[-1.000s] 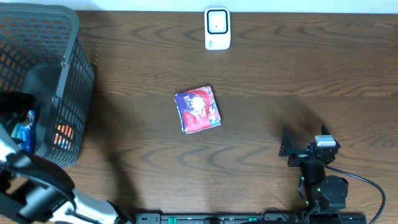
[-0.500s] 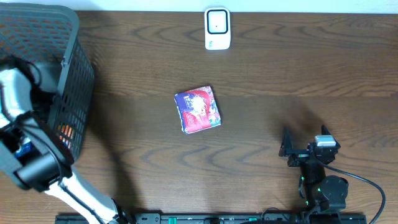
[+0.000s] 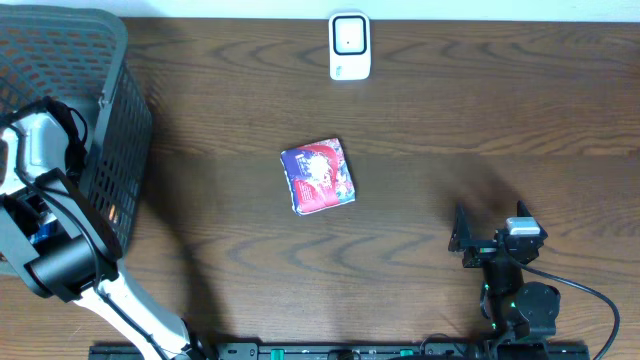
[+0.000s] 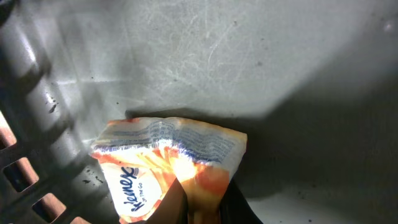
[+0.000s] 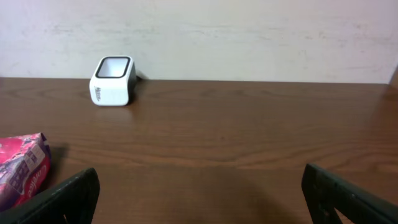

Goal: Scan the item barcode
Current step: 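Return the left gripper to the basket and grasp the orange box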

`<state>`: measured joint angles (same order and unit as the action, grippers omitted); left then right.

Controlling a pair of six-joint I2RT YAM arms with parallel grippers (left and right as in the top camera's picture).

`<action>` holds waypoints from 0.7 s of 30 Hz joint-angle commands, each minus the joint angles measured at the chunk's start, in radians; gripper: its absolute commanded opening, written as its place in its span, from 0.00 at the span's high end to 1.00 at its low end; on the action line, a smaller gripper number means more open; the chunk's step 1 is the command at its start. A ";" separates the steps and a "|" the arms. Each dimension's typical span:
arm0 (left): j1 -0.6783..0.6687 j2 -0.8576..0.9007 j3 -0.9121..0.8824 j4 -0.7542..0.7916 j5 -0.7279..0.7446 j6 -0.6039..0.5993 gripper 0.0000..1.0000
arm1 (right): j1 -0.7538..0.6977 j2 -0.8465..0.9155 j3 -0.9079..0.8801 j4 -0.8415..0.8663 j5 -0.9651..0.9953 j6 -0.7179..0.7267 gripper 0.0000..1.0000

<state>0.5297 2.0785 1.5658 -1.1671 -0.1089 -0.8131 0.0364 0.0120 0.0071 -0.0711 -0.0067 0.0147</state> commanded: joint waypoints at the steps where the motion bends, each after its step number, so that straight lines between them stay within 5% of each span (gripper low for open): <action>1: 0.004 -0.004 0.048 -0.044 0.015 0.004 0.93 | -0.009 -0.005 -0.002 -0.004 -0.001 0.011 0.01; 9: 0.004 -0.204 0.317 -0.164 0.117 0.066 0.93 | -0.009 -0.005 -0.002 -0.004 -0.001 0.011 0.01; 17: -0.011 -0.601 0.383 0.003 0.309 0.296 0.93 | -0.009 -0.005 -0.002 -0.004 -0.001 0.011 0.01; 21: -0.091 -0.773 0.383 0.030 0.311 0.312 0.93 | -0.009 -0.005 -0.002 -0.004 -0.001 0.011 0.01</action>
<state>0.4919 1.3746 1.9484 -1.1400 0.1532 -0.5705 0.0364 0.0120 0.0071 -0.0711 -0.0067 0.0147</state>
